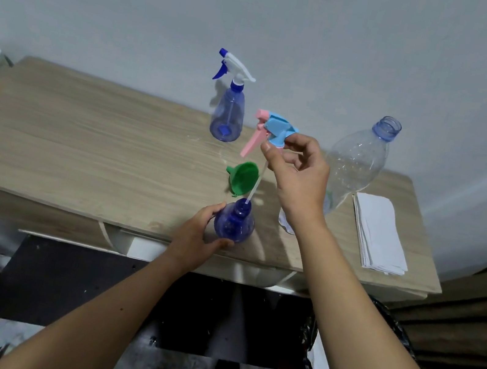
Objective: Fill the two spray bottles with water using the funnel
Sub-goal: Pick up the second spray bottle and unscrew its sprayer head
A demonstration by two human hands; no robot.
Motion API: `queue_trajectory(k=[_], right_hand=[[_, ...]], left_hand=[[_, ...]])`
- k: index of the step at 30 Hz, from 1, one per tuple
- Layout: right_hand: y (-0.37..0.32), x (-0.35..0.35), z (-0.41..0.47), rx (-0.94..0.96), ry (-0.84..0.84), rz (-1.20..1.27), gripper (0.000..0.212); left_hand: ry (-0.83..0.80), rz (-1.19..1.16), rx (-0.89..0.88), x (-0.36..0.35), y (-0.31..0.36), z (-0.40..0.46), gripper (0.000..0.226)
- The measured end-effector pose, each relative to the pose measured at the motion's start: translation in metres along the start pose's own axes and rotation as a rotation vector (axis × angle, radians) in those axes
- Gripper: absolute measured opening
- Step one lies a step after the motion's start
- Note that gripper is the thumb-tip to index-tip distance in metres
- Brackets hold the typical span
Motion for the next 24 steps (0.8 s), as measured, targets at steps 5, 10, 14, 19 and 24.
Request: queue_trajectory(k=[5, 10, 14, 19, 24], right_hand=[[0.006, 0.01, 0.007, -0.006, 0.104, -0.044, 0.036], [0.004, 0.012, 0.007, 0.029, 0.125, -0.108, 0.034], [0.01, 0.011, 0.011, 0.037, 0.123, -0.171, 0.034], [0.045, 0.008, 0.002, -0.021, 0.033, -0.369, 0.036], [0.087, 0.008, -0.015, -0.098, -0.036, -0.542, 0.034]], left_hand=[[0.001, -0.014, -0.003, -0.001, -0.001, -0.001, 0.087], [-0.013, -0.025, -0.013, -0.002, 0.001, -0.001, 0.087], [-0.019, -0.025, -0.007, -0.001, 0.002, -0.001, 0.089], [-0.027, -0.029, -0.013, -0.001, 0.002, -0.003, 0.089], [0.012, 0.034, -0.038, 0.007, 0.001, -0.001, 0.086]])
Point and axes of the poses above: each hand's wrist, its own z-axis towards the middle knuckle, its own x-axis out of the back of the hand, y = z × x, the point moved 6 cm from there along z, towards the middle knuckle, and after that the axes turned 5 degrees about -y, right-handed, at the moved point
